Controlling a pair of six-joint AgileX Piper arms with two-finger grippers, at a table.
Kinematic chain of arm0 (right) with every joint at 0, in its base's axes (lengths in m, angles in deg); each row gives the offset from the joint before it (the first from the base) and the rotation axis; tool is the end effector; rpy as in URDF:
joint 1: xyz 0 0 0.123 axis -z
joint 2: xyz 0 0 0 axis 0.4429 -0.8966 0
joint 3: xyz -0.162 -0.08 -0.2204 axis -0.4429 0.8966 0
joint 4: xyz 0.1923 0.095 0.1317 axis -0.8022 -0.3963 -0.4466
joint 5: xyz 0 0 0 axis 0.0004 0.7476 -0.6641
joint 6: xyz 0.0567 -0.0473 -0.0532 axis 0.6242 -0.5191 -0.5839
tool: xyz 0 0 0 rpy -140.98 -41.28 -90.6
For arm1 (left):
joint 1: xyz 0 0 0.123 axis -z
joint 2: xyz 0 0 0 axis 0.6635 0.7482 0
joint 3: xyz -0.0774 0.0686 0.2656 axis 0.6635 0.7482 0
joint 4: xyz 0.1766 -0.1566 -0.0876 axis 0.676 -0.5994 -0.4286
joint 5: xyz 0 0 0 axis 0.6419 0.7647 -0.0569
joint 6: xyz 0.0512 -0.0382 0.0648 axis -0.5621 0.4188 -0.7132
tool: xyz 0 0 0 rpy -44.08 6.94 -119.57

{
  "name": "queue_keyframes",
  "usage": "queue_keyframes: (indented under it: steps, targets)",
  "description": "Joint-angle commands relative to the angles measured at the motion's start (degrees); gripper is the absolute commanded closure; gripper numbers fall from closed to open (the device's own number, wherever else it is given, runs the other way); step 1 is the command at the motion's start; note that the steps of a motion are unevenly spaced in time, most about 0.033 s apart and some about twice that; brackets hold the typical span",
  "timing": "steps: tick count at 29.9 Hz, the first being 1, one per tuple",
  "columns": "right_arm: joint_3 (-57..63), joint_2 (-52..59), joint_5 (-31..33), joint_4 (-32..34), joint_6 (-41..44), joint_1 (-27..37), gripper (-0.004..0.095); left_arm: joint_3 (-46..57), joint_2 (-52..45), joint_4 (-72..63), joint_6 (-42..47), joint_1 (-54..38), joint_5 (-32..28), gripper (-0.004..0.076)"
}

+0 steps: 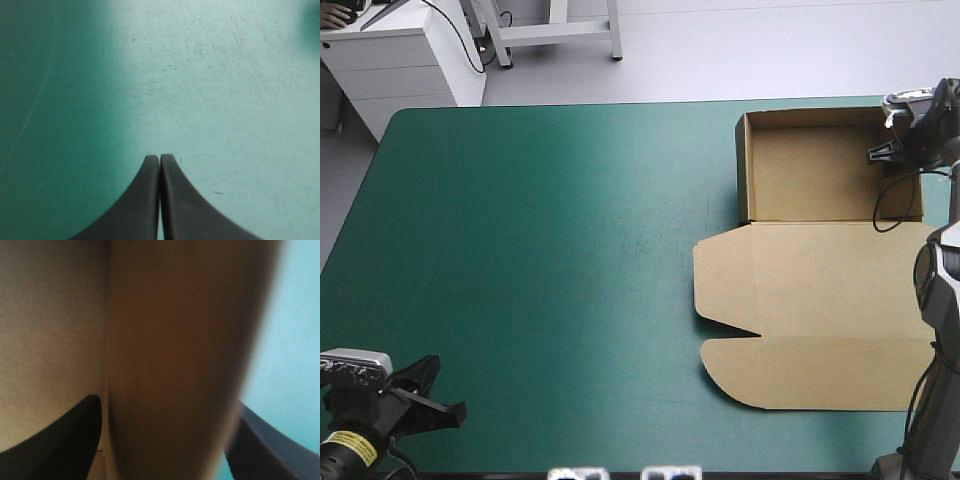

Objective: Fold the box

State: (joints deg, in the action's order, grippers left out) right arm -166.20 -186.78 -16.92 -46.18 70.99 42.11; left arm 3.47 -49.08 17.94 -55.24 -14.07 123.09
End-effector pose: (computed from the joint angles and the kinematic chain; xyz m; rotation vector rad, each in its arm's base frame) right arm 0.4713 -0.1363 0.2858 -0.0678 2.7275 -0.2175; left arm 0.0399 -0.0008 0.2802 0.1807 2.0982 -0.1994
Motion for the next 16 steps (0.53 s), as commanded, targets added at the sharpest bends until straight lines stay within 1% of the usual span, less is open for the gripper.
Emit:
queue_keyframes:
  steps: [1,8,12,14,16]
  targets:
    - [-3.01,7.05,0.57,0.24,-0.12,0.14,0.0275,-1.35,0.79,0.53,0.74,0.22,-3.25,0.0732]
    - [-4.0,13.89,0.57,-0.14,0.19,0.06,0.0275,-1.35,0.79,0.32,0.74,0.22,-3.25,0.0732]
    - [-4.0,18.46,0.57,-0.25,3.16,0.06,0.0281,-1.35,0.79,0.32,0.74,0.22,-2.9,0.0732]
    - [-3.89,21.15,0.66,-1.09,3.96,0.06,0.0312,-1.35,0.79,0.18,0.74,0.22,-2.39,0.0732]
    - [-3.89,23.47,0.66,-1.75,4.09,0.06,0.0384,-1.35,0.79,0.18,0.74,0.22,-1.76,0.0732]
